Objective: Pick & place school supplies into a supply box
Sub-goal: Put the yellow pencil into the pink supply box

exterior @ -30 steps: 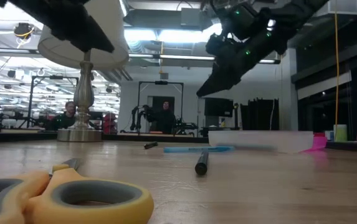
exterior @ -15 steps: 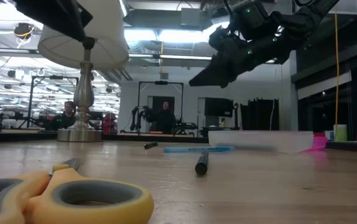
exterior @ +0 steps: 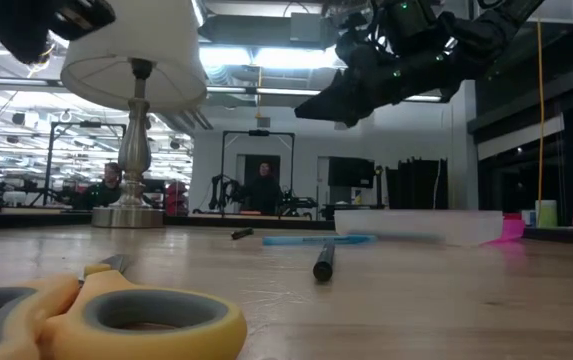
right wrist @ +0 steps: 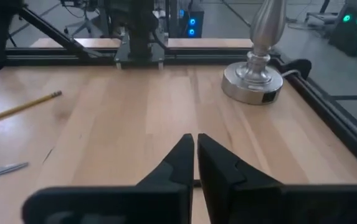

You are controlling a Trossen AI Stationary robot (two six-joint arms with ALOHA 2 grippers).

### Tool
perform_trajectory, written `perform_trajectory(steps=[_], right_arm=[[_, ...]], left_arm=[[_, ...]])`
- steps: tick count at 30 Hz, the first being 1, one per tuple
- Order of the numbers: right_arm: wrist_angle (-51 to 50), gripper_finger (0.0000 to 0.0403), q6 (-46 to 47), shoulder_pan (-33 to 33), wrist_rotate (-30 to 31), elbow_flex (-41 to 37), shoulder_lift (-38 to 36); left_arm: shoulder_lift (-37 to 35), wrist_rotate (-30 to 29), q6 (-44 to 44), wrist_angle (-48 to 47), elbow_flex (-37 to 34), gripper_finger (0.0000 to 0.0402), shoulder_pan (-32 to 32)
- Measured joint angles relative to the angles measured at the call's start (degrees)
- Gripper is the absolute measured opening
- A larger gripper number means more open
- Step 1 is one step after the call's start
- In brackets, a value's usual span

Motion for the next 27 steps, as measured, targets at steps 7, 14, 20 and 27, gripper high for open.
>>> perform_trajectory(steps=[7, 14, 20, 27], right_arm=[[-0.5, 0.0028, 2.8, 0.0, 0.0, 0.0, 1.6], [1.7, 0.0028, 2.7, 1.7, 0.0, 0.0, 6.0], [8.7, 0.0028, 2.7, 3.8, -0.1, 0.0, 9.1], [9.0, 0.0028, 4.3, 5.7, -0.1, 0.0, 9.1]], left_arm=[[5.7, 5.4, 1.1, -2.3, 5.4, 0.0003, -4.0], [6.9, 7.2, 3.8, -2.6, 5.5, 0.0003, -6.8], [6.9, 7.1, 1.7, -2.6, 5.6, 0.0004, -7.2], [6.9, 5.5, -0.3, -2.4, 5.5, 0.0004, -6.6]])
